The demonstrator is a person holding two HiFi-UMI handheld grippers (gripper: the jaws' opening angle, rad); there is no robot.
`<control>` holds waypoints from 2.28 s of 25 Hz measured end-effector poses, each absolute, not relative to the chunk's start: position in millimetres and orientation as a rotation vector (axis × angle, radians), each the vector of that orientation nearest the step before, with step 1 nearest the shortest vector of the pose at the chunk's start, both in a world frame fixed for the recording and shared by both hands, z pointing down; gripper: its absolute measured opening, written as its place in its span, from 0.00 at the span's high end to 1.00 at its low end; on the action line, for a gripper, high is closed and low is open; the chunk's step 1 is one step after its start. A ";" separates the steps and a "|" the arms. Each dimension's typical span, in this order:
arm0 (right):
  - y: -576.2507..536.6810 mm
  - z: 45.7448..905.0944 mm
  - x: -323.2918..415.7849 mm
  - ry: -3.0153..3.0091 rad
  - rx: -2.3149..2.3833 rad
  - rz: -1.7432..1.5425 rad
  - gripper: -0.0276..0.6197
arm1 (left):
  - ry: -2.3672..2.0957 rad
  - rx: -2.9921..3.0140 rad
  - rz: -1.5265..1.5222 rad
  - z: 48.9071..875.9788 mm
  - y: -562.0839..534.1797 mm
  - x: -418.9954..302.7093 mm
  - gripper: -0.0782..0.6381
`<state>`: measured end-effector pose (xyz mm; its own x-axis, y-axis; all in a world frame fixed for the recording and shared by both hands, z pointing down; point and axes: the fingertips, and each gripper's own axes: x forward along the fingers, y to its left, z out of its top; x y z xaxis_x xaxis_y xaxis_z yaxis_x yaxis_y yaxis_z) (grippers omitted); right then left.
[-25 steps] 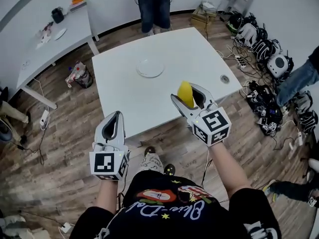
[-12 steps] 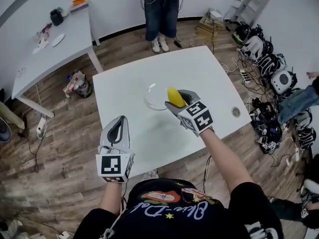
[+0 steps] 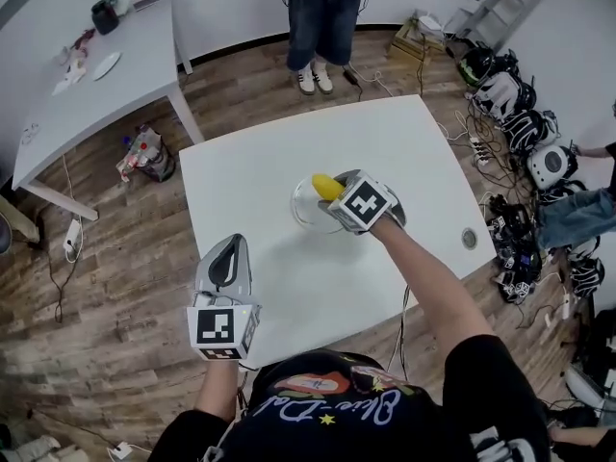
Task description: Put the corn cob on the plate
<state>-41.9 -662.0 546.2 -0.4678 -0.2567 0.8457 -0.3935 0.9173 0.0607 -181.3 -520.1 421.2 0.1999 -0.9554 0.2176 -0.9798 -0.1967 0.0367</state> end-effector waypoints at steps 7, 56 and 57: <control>-672.6 593.1 -61.0 -1.993 0.426 0.193 0.58 | -1.877 2.224 0.191 437.9 -522.7 -206.5 0.90; -355.8 402.1 122.8 -2.791 1.210 0.389 0.90 | -1.844 2.483 0.232 371.6 -293.2 -61.5 0.90; -353.0 400.5 121.5 -2.792 1.208 0.388 0.90 | -1.852 2.493 0.244 368.7 -291.5 -62.3 0.90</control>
<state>121.5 -353.0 400.5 -0.6872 -0.7070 0.1671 -0.7257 0.6581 -0.2006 -62.3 -291.5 368.7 0.2809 -0.9494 0.1405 -0.9534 -0.2928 -0.0723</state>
